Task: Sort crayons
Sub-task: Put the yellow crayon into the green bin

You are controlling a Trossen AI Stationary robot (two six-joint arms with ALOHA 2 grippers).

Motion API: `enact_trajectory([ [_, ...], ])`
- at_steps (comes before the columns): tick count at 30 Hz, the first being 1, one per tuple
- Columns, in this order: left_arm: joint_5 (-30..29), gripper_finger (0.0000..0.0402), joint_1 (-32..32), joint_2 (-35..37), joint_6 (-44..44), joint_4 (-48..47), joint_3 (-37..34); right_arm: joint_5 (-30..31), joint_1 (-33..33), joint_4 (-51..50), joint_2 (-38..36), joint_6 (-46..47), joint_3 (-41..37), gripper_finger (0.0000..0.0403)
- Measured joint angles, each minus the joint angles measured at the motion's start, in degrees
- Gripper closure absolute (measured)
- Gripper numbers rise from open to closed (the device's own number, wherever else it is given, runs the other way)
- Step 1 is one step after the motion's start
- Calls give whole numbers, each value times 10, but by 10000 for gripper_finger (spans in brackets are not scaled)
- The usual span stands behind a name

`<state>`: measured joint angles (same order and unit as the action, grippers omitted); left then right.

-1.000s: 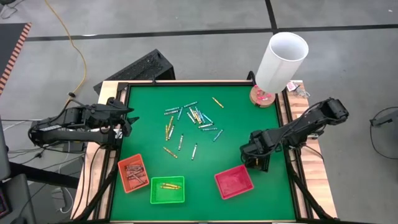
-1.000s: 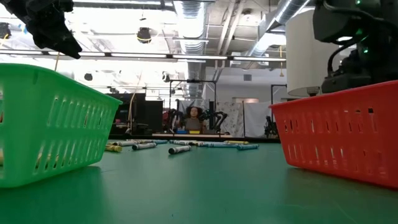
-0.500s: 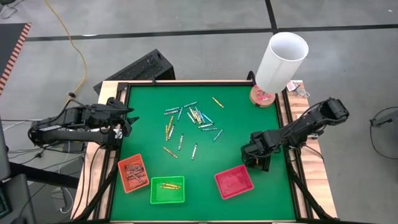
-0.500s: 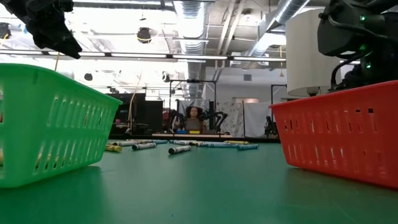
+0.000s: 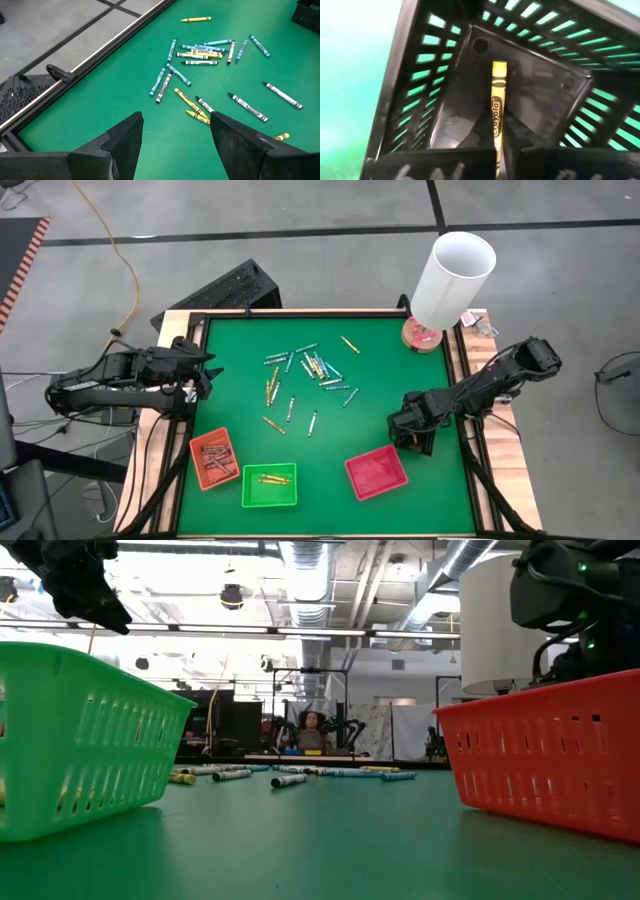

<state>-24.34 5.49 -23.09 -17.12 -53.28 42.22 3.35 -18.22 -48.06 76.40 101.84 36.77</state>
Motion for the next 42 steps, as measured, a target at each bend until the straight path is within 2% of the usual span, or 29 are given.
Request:
enact_trajectory([
  [6, 0, 178, 0, 0, 0, 0, 0, 18, 0, -20, 2, 2, 16, 397],
  [16, 0, 178, 0, 0, 0, 0, 0, 40, -2, -100, 2, -14, 86, 400],
  [28, 0, 178, 0, 0, -1, 0, 0, 106, -3, -213, 1, -68, 246, 401],
  [35, 0, 178, 0, 0, -1, 0, 0, 176, 3, -121, 19, -193, 302, 401],
  [37, -1, 178, 0, 0, -1, 2, 0, 193, 9, -62, 33, -243, 307, 401],
  [42, -5, 178, 0, 0, -2, 3, 0, 191, 32, 112, 90, -409, 317, 401],
])
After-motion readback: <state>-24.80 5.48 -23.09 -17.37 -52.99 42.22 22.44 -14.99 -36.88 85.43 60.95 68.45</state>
